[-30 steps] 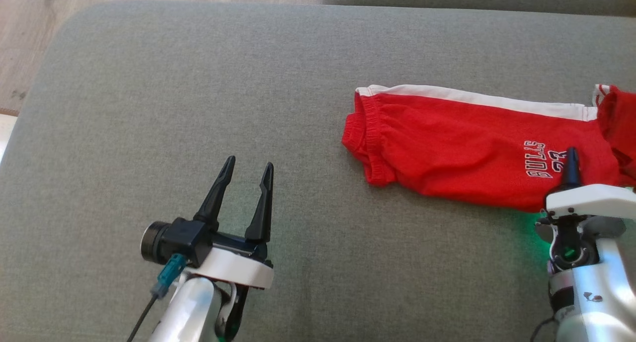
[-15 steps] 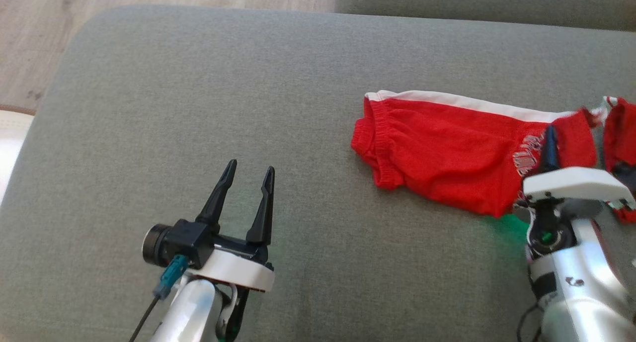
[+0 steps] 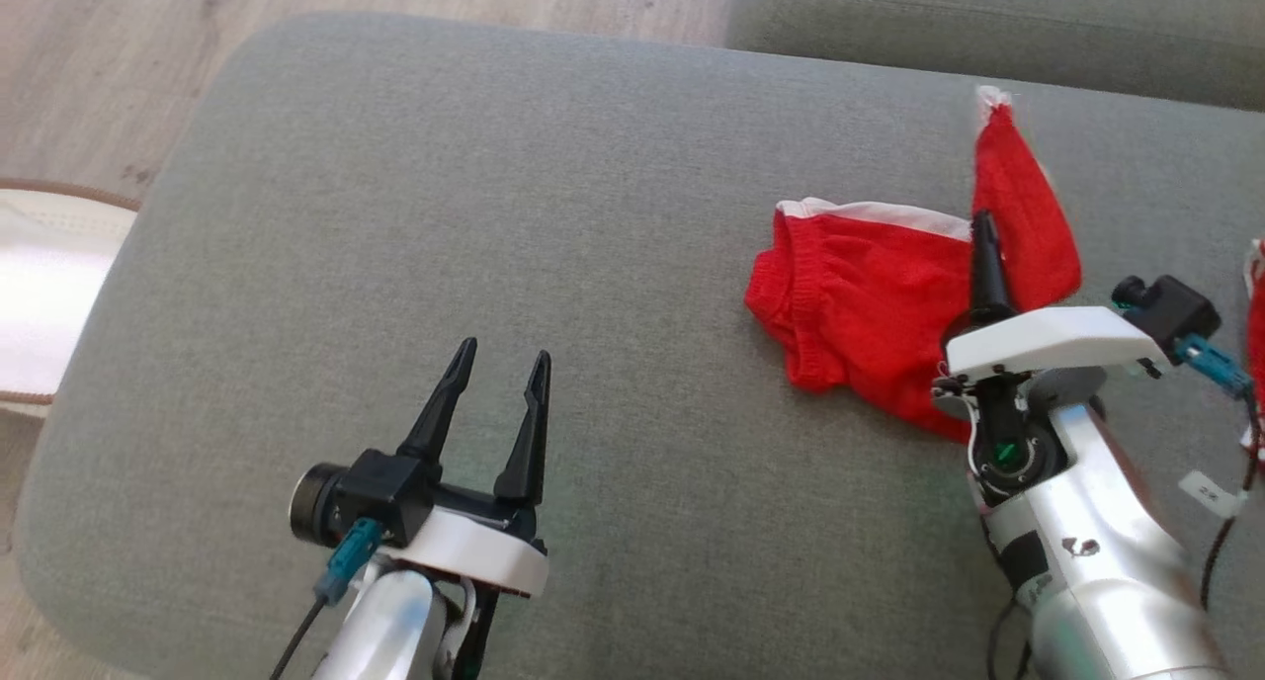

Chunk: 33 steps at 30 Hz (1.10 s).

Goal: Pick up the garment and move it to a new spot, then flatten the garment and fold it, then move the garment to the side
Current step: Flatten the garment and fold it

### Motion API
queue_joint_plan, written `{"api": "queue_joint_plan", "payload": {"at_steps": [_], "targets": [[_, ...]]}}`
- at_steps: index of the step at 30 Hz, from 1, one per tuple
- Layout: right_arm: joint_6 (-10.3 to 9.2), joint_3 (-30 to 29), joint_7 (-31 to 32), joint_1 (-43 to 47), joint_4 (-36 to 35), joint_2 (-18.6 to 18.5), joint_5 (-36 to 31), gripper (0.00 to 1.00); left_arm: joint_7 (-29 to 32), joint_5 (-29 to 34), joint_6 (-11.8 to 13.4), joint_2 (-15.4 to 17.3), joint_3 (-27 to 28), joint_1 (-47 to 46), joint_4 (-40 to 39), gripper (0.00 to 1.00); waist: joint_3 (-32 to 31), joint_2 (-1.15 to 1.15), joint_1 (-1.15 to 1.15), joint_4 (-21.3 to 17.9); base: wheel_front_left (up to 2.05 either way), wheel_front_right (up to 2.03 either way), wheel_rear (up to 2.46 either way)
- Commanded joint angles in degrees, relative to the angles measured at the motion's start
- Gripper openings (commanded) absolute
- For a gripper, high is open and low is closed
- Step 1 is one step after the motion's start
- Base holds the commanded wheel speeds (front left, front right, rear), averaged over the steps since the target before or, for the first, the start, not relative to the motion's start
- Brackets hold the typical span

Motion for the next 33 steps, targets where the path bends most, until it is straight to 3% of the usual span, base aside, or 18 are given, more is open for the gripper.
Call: {"api": "queue_joint_plan", "payload": {"at_steps": [1,15,22,23,24,33], "targets": [[0.4,2.0,-0.9,-2.5,-2.2,0.5,0.8,0.0,-0.3,-0.5,-0.1,0.4,1.3,-0.4,-1.3,1.0,-0.2,0.0,0.0,0.5,0.0,0.0,0.0],[0.4,10.0,-1.9,-2.5,-1.5,0.5,2.7,0.0,-0.3,-0.3,-0.2,0.4,1.4,0.1,-0.6,1.0,-0.5,0.0,0.0,2.4,0.0,0.0,0.0],[0.4,12.3,-2.8,-4.5,2.1,0.5,3.1,0.0,-0.3,-0.6,-0.3,0.4,0.6,-0.1,-0.4,1.0,0.0,0.0,0.0,2.8,0.0,0.0,0.0],[0.4,12.9,-2.8,-4.8,2.9,0.5,3.4,0.69,-0.3,-0.7,-0.3,0.4,0.5,-0.2,-0.3,1.0,0.0,0.0,0.0,2.9,0.0,0.0,0.0],[0.4,13.7,-2.8,-5.1,3.7,0.5,3.7,1.0,-0.3,-0.8,-0.3,0.4,0.3,-0.2,-0.2,1.0,0.1,0.0,0.0,3.0,0.0,0.0,0.0],[0.4,25.8,-1.7,-4.1,6.2,0.5,7.8,1.0,-0.3,-1.1,-0.1,0.5,0.5,-0.1,0.5,1.0,-0.8,0.0,0.0,3.4,0.0,0.0,0.0]]}}
